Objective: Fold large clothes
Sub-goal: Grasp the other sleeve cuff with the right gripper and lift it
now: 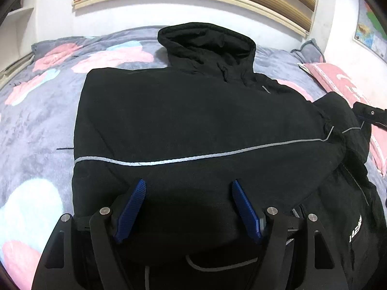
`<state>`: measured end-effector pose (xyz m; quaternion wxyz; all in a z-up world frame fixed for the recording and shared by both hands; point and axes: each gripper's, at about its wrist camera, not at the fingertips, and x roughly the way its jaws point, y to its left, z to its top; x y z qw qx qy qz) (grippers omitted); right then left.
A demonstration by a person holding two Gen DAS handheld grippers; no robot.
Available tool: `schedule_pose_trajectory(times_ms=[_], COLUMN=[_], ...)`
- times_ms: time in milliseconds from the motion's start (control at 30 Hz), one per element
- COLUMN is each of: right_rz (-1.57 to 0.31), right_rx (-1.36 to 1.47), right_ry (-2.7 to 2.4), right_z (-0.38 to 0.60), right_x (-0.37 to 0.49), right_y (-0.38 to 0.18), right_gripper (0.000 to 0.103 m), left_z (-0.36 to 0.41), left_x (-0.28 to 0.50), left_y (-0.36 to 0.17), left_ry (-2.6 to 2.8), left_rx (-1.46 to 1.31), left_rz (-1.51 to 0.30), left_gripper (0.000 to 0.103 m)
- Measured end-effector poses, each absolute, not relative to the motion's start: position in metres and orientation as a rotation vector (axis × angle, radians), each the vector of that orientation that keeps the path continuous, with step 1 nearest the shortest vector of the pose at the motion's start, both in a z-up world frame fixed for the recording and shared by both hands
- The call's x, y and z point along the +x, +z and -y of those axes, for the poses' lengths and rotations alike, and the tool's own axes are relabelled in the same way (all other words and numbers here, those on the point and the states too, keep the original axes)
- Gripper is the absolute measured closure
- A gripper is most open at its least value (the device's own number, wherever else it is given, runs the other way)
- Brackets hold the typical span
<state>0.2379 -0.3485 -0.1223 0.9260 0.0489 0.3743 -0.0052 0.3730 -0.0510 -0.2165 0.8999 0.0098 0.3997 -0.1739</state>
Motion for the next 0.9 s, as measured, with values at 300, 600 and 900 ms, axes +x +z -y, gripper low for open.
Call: schedule_pose_trajectory(times_ms=[300, 600, 900], right_rz=[-1.000, -0.830, -0.771], right_rx=[0.121, 0.248, 0.339], right_ry=[-0.047, -0.164, -0.439], right_z=[0.353, 0.470, 0.637], right_x=[0.262, 0.196, 0.151], right_y=[-0.198, -0.130, -0.127], right_gripper=[0.041, 0.029, 0.019], left_z=[0.039, 0.044, 0.048], left_x=[0.368, 0.369, 0.371], left_y=[-0.219, -0.220, -0.224], left_ry=[-0.418, -0.395, -0.372], left_rx=[-0.036, -0.005, 0.017], left_rz=[-0.787, -0.782, -0.774], left_gripper=[0.028, 0.026, 0.024])
